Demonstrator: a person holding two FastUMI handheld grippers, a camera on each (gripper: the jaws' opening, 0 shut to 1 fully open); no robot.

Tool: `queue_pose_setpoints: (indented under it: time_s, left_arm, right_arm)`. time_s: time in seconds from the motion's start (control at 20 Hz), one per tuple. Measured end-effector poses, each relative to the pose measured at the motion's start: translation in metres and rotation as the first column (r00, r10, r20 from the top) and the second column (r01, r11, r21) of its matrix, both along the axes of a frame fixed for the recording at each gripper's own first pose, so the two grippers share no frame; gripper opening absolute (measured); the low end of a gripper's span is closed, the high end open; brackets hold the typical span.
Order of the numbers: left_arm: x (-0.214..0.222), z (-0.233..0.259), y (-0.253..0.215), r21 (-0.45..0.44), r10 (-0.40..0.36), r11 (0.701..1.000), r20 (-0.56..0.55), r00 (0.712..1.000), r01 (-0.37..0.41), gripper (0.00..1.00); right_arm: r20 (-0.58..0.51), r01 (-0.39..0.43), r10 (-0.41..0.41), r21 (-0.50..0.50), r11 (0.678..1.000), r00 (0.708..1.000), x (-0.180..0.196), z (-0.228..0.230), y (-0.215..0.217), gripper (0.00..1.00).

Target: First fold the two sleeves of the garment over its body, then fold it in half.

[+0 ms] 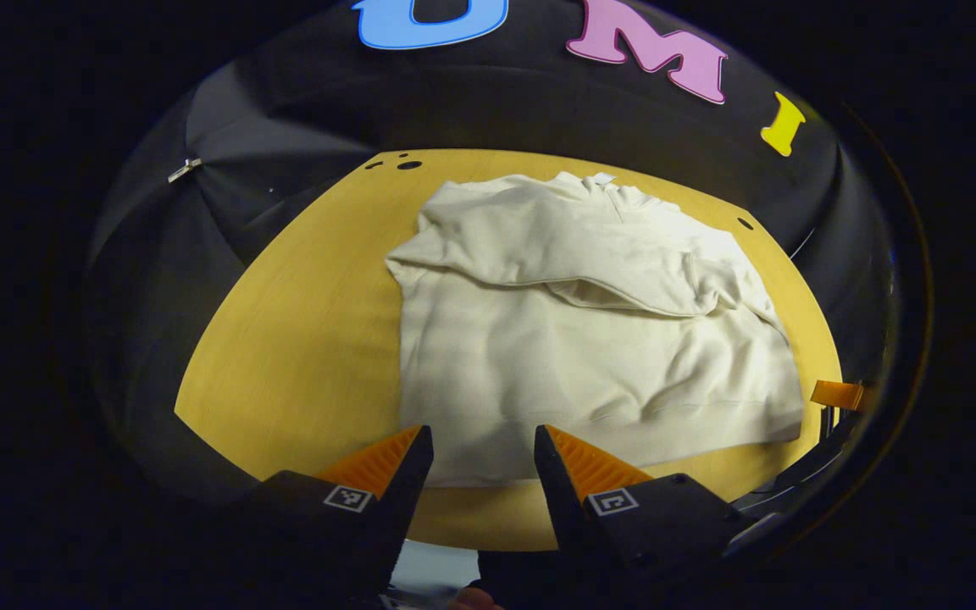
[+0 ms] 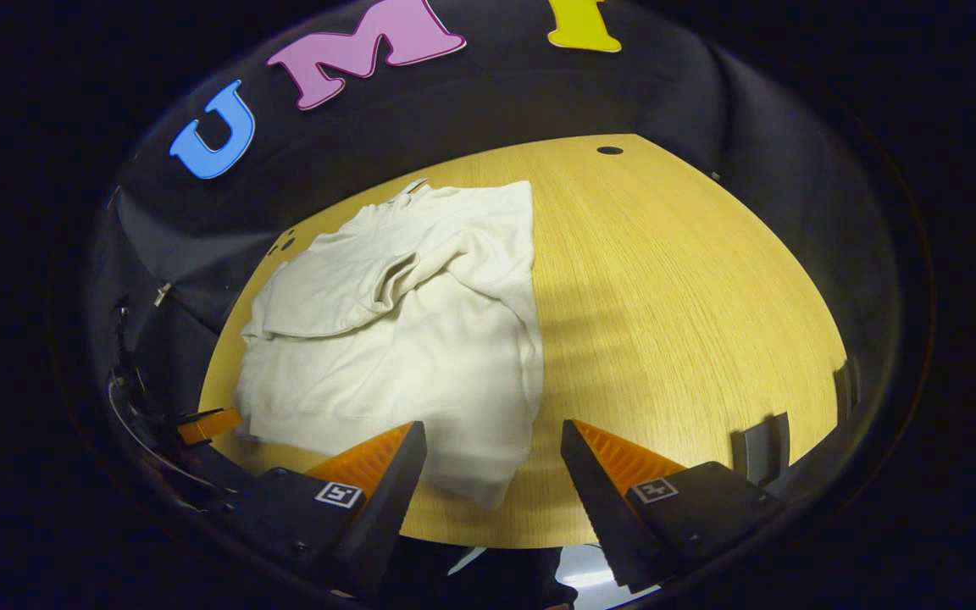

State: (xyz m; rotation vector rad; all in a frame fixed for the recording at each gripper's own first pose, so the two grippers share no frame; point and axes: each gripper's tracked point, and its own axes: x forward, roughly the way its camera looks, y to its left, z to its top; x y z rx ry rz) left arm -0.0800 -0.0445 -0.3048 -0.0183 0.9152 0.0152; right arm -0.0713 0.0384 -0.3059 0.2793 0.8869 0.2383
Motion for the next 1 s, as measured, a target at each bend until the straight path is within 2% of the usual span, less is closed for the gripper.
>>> queue_pose_setpoints:
  time_s: [0.15, 0.35, 0.5, 0.55, 0.7, 0.75, 0.8, 0.85, 0.9, 0.95, 1.0]
  left_arm:
    - [-0.001, -0.015, 0.019, 0.044, 0.015, 0.999, -0.025, 1.0, -0.014, 0.77]
    - [0.001, -0.033, 0.019, 0.013, 0.008, 1.0, -0.081, 0.997, -0.007, 0.76]
    - [0.005, -0.037, 0.01, -0.011, -0.03, 1.0, -0.088, 0.996, 0.029, 0.76]
    - [0.009, -0.035, 0.009, -0.013, -0.038, 0.999, -0.072, 0.997, 0.037, 0.78]
    - [0.008, -0.039, 0.006, -0.011, -0.062, 0.998, -0.13, 0.99, 0.061, 0.8]
    - [0.01, -0.038, 0.005, -0.016, -0.073, 0.997, -0.143, 0.987, 0.072, 0.73]
    - [0.011, -0.038, -0.001, -0.029, -0.11, 0.994, -0.147, 0.983, 0.107, 0.73]
    - [0.013, -0.037, -0.007, -0.038, -0.161, 0.987, -0.145, 0.976, 0.157, 0.57]
    - [0.015, -0.037, -0.012, -0.045, -0.208, 0.978, -0.133, 0.969, 0.204, 0.46]
    - [0.015, -0.037, -0.013, -0.045, -0.235, 0.972, -0.13, 0.963, 0.232, 0.27]
    - [0.016, -0.036, -0.012, -0.047, -0.254, 0.967, -0.124, 0.959, 0.25, 0.2]
  right_arm:
    - [-0.027, -0.01, 0.01, -0.036, 0.999, 1.0, -0.003, -0.015, 0.003, 0.99]
    - [-0.046, -0.024, 0.02, -0.097, 0.995, 0.999, -0.002, -0.033, 0.006, 0.99]
    - [-0.062, -0.066, 0.059, -0.133, 0.989, 0.996, -0.001, -0.044, 0.016, 0.99]
    - [-0.036, -0.076, 0.071, -0.162, 0.984, 0.997, 0.003, -0.041, 0.017, 0.99]
    - [-0.026, -0.144, 0.142, -0.234, 0.962, 0.99, 0.002, -0.046, 0.025, 0.98]
    - [-0.018, -0.146, 0.145, -0.226, 0.963, 0.989, 0.004, -0.045, 0.03, 0.96]
    - [-0.017, -0.139, 0.139, -0.219, 0.966, 0.99, 0.004, -0.045, 0.033, 0.81]
    - [-0.009, -0.149, 0.15, -0.188, 0.971, 0.989, 0.004, -0.044, 0.041, 0.77]
    - [-0.013, -0.154, 0.154, -0.152, 0.976, 0.988, 0.004, -0.044, 0.049, 0.48]
    - [-0.013, -0.153, 0.153, -0.132, 0.979, 0.988, 0.005, -0.043, 0.051, 0.19]
    - [-0.027, -0.18, 0.178, -0.108, 0.978, 0.984, -0.001, -0.042, 0.054, 0.13]
